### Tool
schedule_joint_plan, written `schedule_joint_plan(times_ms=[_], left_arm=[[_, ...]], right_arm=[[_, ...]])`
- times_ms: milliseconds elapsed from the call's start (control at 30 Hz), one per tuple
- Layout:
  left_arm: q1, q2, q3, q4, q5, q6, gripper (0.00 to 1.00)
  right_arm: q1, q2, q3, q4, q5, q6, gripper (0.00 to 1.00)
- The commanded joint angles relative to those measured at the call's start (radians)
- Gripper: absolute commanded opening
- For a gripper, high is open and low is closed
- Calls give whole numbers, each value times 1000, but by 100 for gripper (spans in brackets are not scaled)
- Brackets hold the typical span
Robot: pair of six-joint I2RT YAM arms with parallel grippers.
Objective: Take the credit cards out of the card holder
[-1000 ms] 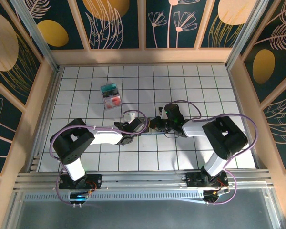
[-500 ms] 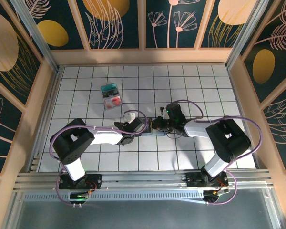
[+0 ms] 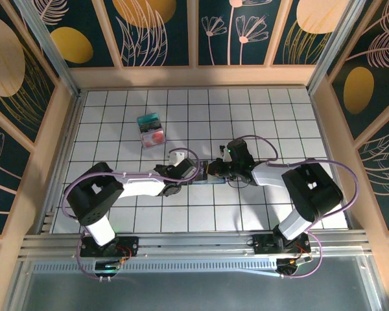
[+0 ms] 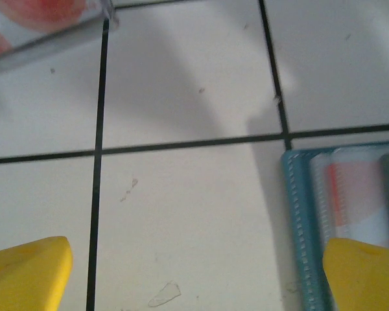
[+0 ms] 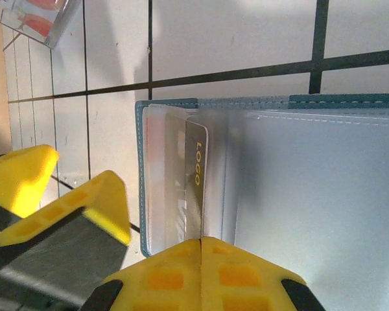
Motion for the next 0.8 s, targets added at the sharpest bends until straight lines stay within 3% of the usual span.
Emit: schedule_joint_plan(times_ms=[0,300,767], left_arm=[[-3,-36,41,13,-10,28,99],[-3,59,90,11,-53,69,99],[-2,149,75,27,22,99,99]], right_arm=[[-7,-19,21,-22,15,-19,0],[-9,-8,30,-22,6,-16,0],[-9,-21,32,-5,-1,-12,0]])
